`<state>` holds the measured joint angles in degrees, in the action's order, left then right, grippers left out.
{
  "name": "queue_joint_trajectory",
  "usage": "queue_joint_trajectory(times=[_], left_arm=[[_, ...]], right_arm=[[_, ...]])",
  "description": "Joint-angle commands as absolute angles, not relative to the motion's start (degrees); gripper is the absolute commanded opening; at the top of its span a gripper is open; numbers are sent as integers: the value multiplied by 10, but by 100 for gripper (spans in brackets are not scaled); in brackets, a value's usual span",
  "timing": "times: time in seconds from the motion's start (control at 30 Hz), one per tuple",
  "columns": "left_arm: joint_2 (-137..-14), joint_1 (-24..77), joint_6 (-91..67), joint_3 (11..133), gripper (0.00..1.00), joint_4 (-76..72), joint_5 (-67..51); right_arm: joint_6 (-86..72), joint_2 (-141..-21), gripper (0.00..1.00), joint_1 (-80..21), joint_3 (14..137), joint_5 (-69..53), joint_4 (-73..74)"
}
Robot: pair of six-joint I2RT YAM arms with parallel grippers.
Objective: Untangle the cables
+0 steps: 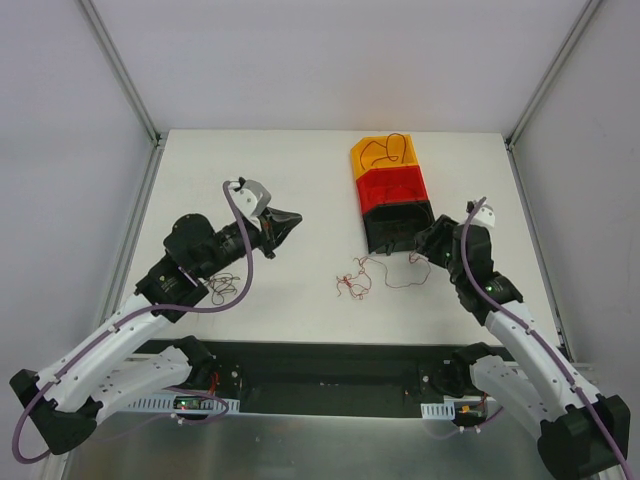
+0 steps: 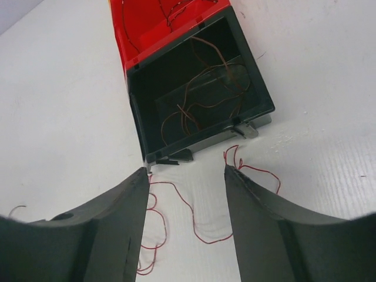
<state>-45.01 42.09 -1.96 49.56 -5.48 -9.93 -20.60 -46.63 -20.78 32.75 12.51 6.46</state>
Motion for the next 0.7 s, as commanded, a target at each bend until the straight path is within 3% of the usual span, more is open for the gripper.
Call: queue_joint_trajectory(times=[0.0,0.07,0.2,0.27,0.43,0.67], left_arm=[[-459,428,-14,513,0,-68,-107],[-460,428,-16,518,5,-58,-104],[-460,429,-19,517,43,-57,-102],[-463,429,-23,519,53,-54,-102],[-466,432,-21,521,61,-49,-101],[-467,433,-20,523,64,-46,-103]], right_arm=[[-207,-472,65,-189,307,115,75],[-202,-480,70,-169,292,113,83],[-214,-507,75,-96,272,30,63],[-238,-531,75,-69,261,-23,44],[-244,-579,66,-44,248,-35,19],[-172,-641,65,-35,271,-61,8]])
